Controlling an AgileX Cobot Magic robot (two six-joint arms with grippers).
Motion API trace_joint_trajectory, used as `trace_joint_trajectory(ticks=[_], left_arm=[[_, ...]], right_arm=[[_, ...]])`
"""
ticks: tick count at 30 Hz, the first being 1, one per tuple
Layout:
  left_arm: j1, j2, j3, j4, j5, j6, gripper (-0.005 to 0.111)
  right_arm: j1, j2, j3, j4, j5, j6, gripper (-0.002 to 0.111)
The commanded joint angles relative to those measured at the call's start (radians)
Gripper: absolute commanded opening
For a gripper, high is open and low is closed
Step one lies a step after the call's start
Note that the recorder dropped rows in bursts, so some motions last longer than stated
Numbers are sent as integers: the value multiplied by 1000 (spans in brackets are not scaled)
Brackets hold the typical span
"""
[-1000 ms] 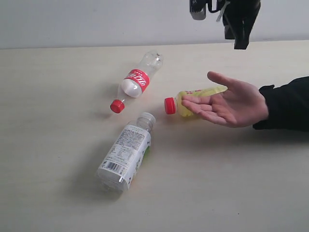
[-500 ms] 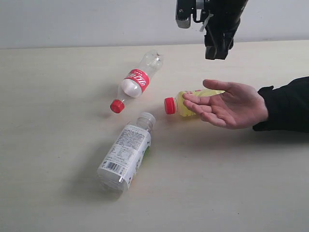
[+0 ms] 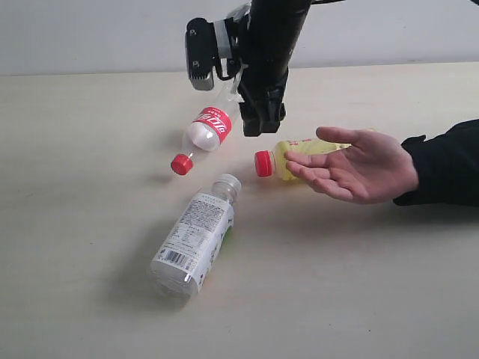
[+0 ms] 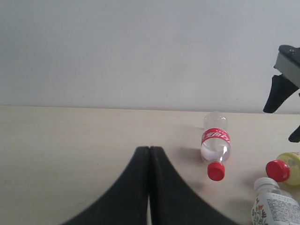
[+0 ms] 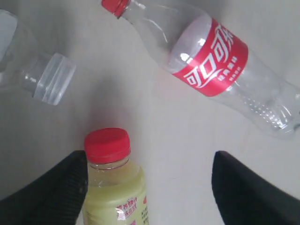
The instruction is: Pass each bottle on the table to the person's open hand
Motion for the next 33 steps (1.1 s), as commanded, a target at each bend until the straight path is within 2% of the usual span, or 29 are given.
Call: trace_joint_trajectory(ticks=[1,24,33], left_arm=[[0,2,3,-5,-7,2,0],[0,2,3,-5,-7,2,0],[0,2,3,-5,-7,2,0]], right_arm=[[14,25,-6,-99,15,9,71],[14,160,-6,-98,62,44,71],[14,181,-6,-173,60,72,71]])
